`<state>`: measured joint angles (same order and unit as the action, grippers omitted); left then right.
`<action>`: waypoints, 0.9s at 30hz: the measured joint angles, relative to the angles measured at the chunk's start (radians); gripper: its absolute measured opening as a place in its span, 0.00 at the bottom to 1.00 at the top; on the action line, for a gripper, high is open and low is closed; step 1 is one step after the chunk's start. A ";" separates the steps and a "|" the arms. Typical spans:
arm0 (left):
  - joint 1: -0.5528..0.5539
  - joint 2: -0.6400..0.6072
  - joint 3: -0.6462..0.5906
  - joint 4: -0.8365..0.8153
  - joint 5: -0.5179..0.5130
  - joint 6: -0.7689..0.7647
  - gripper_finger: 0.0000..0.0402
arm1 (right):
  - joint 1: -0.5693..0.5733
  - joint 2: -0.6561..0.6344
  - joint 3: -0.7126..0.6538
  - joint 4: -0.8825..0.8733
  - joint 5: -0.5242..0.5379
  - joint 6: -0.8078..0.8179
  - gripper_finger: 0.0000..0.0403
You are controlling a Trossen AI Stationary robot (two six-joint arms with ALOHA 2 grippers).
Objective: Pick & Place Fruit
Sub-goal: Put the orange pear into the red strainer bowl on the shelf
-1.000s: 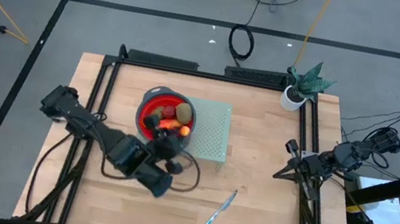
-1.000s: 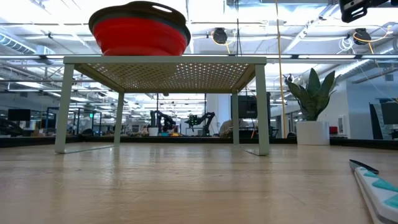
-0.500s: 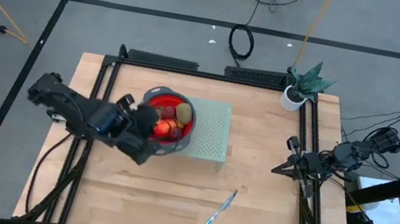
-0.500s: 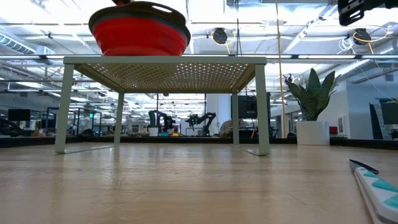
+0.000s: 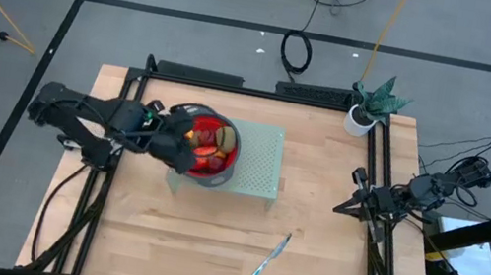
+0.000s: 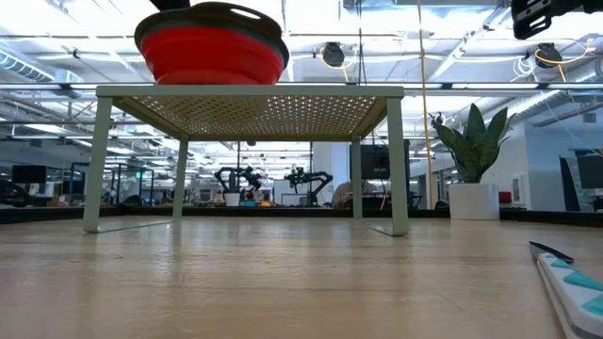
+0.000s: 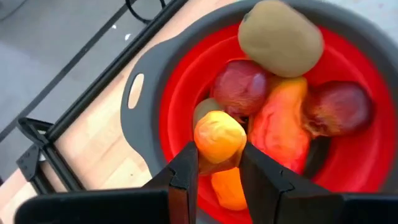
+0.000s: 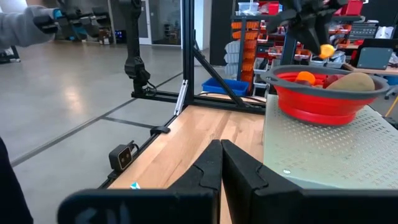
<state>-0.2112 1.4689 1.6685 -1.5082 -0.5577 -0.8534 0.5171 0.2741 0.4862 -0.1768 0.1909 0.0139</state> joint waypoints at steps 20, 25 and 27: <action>0.277 -0.201 -0.215 0.331 0.374 0.262 0.22 | 0.000 0.000 0.000 0.000 0.000 0.008 0.00; 0.317 -0.211 -0.306 0.412 0.485 0.315 0.22 | 0.000 0.000 0.000 0.001 0.000 0.009 0.00; 0.334 -0.211 -0.338 0.402 0.493 0.321 0.22 | 0.000 0.000 0.000 0.001 -0.001 0.017 0.00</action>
<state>0.1224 1.2579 1.3306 -1.1060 -0.0650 -0.5327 0.5169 0.2745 0.4862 -0.1757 0.1904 0.0307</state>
